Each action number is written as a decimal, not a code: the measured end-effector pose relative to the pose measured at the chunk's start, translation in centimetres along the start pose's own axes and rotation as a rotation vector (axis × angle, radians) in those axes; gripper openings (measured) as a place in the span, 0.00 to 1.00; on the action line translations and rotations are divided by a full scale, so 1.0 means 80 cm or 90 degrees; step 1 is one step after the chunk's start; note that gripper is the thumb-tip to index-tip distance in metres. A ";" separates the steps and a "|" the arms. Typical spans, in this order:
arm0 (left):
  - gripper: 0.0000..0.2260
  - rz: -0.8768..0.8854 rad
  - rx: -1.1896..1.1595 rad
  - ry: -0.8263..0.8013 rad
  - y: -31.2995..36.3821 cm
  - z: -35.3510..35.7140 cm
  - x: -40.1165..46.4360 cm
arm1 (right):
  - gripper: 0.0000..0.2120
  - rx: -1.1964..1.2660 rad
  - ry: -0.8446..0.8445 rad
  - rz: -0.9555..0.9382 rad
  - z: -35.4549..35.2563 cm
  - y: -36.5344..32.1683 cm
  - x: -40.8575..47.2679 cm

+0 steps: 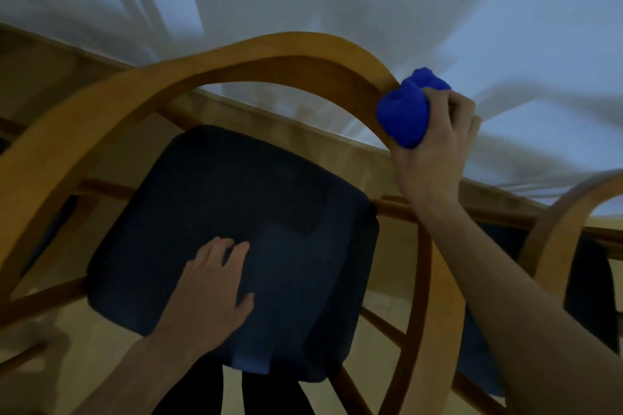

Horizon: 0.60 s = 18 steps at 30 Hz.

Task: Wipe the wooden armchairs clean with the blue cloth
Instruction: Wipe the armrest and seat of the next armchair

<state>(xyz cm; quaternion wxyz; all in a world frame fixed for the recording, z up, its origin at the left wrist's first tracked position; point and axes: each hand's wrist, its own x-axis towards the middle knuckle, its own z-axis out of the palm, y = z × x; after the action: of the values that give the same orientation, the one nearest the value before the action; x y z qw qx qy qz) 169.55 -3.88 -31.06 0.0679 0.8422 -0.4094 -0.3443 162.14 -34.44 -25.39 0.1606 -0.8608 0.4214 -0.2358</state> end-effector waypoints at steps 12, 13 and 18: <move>0.31 -0.069 -0.008 -0.010 -0.082 -0.006 -0.052 | 0.27 -0.144 -0.521 0.127 0.047 0.009 -0.216; 0.31 -0.079 -0.010 -0.002 -0.092 -0.006 -0.055 | 0.25 -0.103 -0.491 0.124 0.053 -0.002 -0.218; 0.32 -0.079 -0.059 0.051 -0.128 -0.017 -0.060 | 0.20 0.141 -0.526 0.146 0.073 -0.082 -0.177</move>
<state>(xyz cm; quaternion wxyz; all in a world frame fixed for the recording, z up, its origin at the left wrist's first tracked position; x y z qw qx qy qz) 174.95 6.13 -31.62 0.1018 0.8749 -0.3372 -0.3324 162.02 -18.77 -31.04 0.4319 -0.8081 0.3869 0.1039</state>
